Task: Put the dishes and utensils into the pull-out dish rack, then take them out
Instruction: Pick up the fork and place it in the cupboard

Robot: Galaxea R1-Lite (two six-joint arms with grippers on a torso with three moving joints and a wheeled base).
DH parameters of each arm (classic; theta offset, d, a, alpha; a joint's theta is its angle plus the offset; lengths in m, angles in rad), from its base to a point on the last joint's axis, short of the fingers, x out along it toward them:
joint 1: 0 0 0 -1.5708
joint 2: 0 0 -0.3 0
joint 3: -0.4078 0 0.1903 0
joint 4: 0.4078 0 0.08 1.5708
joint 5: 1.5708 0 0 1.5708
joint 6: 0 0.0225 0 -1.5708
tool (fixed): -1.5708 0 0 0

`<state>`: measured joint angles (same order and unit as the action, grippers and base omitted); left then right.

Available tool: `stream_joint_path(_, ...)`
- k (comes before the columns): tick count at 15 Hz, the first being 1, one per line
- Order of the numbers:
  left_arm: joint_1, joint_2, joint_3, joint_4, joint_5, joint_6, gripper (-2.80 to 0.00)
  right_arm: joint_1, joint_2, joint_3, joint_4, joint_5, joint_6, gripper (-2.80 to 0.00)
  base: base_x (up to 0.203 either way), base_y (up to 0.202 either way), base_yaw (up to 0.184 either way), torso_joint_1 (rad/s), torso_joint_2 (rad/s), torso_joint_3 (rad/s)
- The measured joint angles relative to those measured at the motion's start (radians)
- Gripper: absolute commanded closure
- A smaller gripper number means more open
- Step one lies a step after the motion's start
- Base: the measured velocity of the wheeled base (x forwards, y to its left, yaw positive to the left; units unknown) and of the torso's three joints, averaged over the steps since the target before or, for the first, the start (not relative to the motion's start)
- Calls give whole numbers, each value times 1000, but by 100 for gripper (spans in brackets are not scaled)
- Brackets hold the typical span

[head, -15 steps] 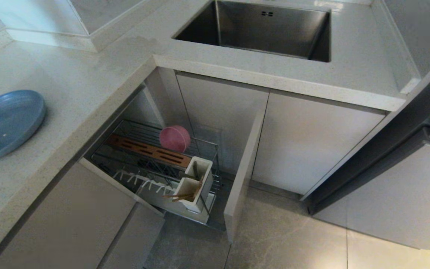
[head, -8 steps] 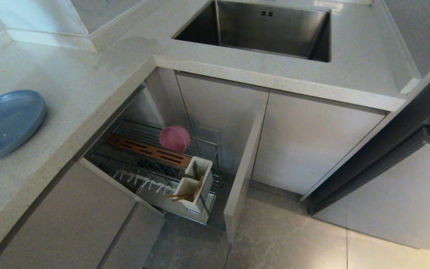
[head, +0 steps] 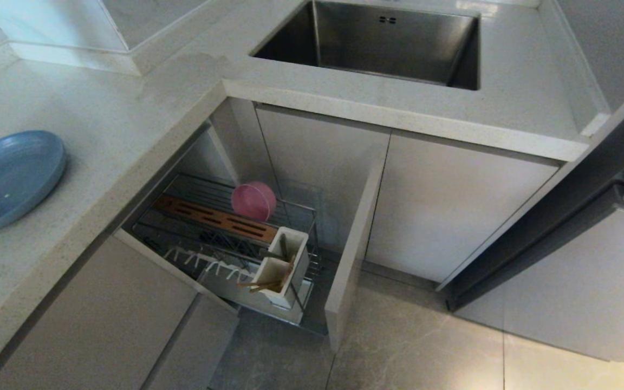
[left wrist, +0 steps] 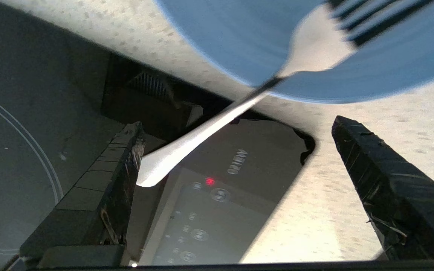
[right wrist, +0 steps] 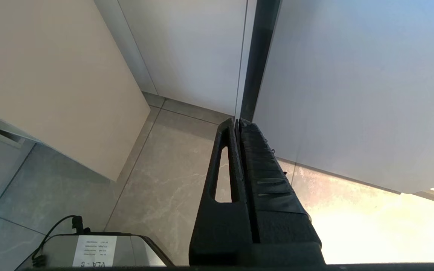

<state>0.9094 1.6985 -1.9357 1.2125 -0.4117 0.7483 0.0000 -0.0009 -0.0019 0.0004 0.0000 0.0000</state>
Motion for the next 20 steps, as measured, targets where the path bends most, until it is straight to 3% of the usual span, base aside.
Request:
stream_joint_path(19, -59, 82, -5, -48, -7, -1, -280, 0, 0, 0, 0, 0, 0, 0, 0, 0, 0, 0, 0, 0)
stream_joint_path(20, -61, 82, -5, -47, -7, -1, 0, 0, 0, 0, 0, 0, 0, 0, 0, 0, 0, 0, 0, 0)
